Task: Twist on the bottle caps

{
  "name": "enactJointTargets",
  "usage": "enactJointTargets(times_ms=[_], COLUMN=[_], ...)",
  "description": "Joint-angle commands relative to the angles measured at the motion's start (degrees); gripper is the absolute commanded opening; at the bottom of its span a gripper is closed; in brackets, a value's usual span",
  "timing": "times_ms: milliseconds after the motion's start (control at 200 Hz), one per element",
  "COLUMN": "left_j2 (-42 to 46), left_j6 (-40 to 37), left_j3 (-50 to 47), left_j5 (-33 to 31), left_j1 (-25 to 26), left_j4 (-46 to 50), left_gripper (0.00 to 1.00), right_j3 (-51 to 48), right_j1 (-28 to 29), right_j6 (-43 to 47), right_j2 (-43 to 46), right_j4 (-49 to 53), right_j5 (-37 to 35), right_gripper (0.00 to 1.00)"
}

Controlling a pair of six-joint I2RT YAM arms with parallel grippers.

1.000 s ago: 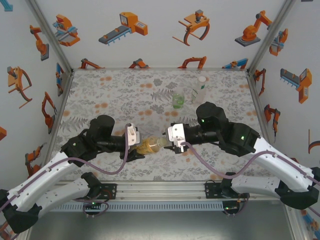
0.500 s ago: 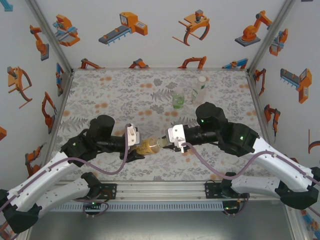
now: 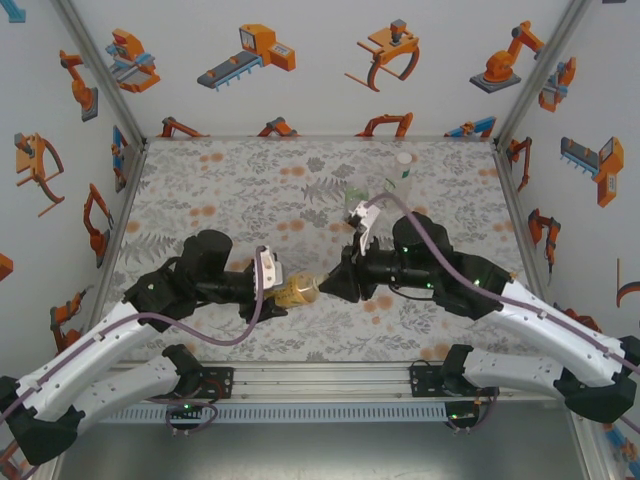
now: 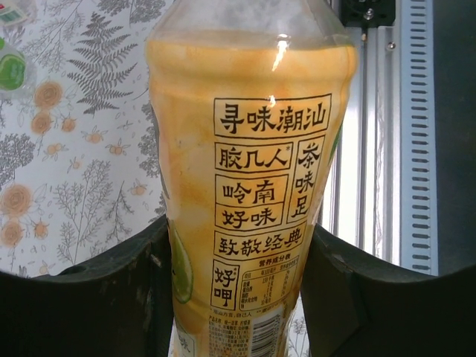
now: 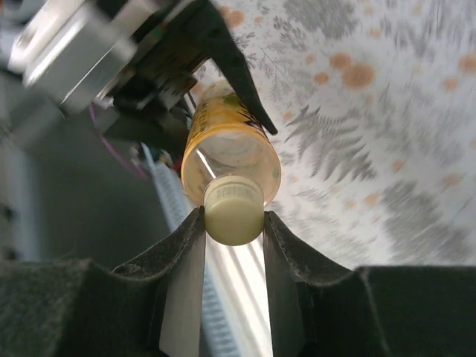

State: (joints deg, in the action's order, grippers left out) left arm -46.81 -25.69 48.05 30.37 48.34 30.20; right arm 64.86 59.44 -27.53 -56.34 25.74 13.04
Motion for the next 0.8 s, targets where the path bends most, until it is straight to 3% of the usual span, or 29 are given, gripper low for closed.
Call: enactJointTargets(times_ms=[0,120,265,330,446,691,796], left_j2=[-0.2,-0.3,-0.6,-0.7,-0.7,0.1,0.7], left_j6=[0.5,0.4,0.6,0.7,0.8,1.0,1.4], left_j3=[0.5,0.3,0.3,0.3,0.3,0.2,-0.1], left_j5=[1.1,0.7,0.7,0.8,1.6,1.5,1.5], left_j1=[0.4,0.4,0.4,0.4,0.5,0.5,0.5], left_j4=[-4.6,-5.1,-5.9,-6.0,-6.2,-5.7,-5.7], left_gripper=[0.00,0.00,0.00,0.00,0.00,0.00,0.00], right_j3=[-1.1,-3.2,-6.4,-5.4,-2.0,0.6,-0.4], right_j1=[0.2,0.2,0.2,0.2,0.2,-1.0,-3.7], right_j6=[-33.4,-52.1,-59.5,-57.5,-50.0,-29.6,-23.2], right_j2=[-2.1,-3.3,-5.0,-5.6,-5.8,-3.1,-0.8], right_j4=[2.4,4.7,-2.1,-1.2,1.6,3.2,1.3], right_j5=[-8.1,-6.0,-2.6,-3.5,-5.6,-8.3,-6.1], right_gripper=[0.00,0.00,0.00,0.00,0.19,0.45,0.55])
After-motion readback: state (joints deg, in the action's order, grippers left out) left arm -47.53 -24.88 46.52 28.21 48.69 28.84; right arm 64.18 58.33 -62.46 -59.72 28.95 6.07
